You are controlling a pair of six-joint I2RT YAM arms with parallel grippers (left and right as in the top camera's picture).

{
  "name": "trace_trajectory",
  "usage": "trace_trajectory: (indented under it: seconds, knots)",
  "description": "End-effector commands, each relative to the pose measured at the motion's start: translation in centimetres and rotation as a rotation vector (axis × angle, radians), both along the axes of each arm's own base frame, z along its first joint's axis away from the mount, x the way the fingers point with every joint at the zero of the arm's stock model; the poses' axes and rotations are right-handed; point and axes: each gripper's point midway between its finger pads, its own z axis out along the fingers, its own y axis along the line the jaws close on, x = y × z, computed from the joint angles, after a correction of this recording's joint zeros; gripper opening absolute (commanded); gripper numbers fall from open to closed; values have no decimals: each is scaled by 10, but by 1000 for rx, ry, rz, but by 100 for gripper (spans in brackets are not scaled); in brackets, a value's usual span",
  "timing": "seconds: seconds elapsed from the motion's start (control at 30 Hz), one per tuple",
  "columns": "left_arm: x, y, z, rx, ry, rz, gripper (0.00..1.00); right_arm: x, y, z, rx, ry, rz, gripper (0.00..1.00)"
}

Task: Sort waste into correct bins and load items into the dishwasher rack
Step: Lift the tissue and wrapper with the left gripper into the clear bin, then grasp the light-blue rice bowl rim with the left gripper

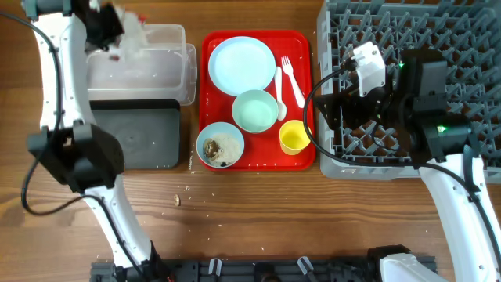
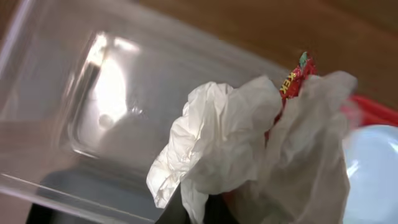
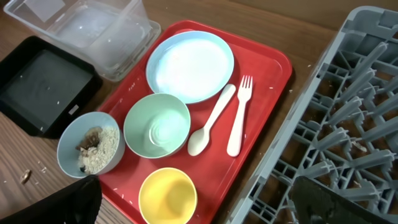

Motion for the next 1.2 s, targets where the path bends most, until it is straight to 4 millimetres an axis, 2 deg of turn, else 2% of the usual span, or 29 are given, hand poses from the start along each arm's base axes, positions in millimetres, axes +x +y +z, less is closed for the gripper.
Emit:
trace_trajectory:
  seconds: [0.0,0.13,0.2,0.23,0.33,0.4,0.47,0.53,0.63,0.73,0.9,1.0,1.17]
  knots:
    - [-9,16,-67,-20,146,62,20,2,5,6,22,-8,16,100]
    - [-4,18,-77,-20,151,63,63,2,5,6,22,-9,17,100]
    - [0,18,-74,-17,128,62,70,2,5,6,22,-8,16,100]
    - [4,18,-65,-16,99,61,75,2,5,6,22,-8,16,100]
    - [7,13,-38,-34,45,46,76,2,5,6,22,-8,17,100]
    - [5,4,-12,-66,-4,18,76,2,5,6,23,-8,17,100]
    - [1,-18,18,-115,-59,-82,74,2,6,6,29,-6,16,100]
    - [-12,-47,50,-167,-102,-162,72,3,6,8,58,12,-14,100]
    - [-37,-84,74,-181,-89,-232,72,4,6,9,86,28,-42,100]
    - [-62,-124,68,-198,10,-307,71,5,5,9,86,27,-49,100]
    - [-104,-177,30,-211,230,-403,61,5,5,8,82,29,-54,100]
    - [-130,-201,2,-212,359,-442,56,5,5,7,81,31,-54,100]
    - [-164,-237,-36,-189,510,-423,55,5,5,7,81,32,-54,100]
